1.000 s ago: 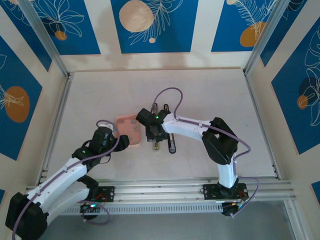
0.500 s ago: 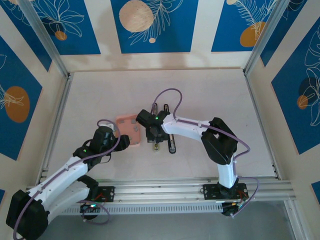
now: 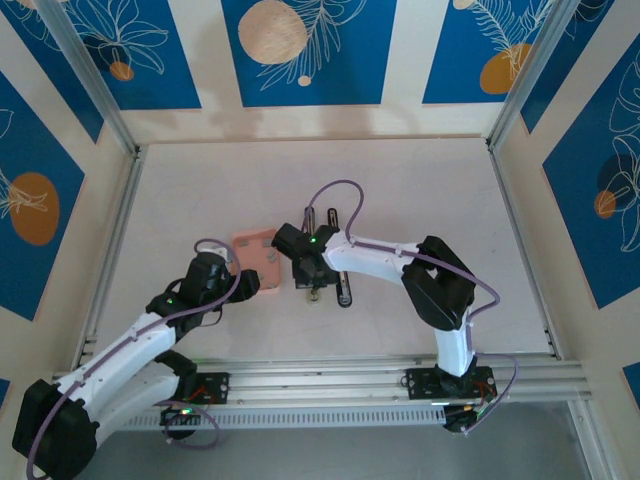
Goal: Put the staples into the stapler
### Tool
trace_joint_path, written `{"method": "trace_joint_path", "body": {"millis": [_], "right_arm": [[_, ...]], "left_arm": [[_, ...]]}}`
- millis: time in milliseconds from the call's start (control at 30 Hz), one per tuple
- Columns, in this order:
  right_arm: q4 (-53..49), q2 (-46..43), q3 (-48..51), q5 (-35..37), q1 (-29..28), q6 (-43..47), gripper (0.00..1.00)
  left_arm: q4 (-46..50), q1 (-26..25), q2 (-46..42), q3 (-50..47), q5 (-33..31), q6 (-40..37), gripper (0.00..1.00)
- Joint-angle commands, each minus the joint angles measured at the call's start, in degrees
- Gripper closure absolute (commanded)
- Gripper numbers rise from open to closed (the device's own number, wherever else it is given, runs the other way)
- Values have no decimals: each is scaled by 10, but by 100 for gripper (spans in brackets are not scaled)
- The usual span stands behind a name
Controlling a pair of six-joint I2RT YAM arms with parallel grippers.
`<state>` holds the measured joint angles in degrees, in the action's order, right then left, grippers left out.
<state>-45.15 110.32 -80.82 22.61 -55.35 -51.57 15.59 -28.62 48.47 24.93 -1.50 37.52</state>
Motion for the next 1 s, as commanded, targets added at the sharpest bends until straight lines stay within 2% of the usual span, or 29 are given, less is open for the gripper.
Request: {"method": "trace_joint_path", "body": {"millis": [0,333,967], "right_arm": [[-20,-14,19,6,-9,-15,87],[-10,-38,9,37,-11,-3,87],[1,-42,34,38,-25,-14,87]], "left_arm": [[-9,10,-2,11,9,-1,35],[-12,9,0,12,11,0,35],[-14,10,3,11,10,-1,35]]}}
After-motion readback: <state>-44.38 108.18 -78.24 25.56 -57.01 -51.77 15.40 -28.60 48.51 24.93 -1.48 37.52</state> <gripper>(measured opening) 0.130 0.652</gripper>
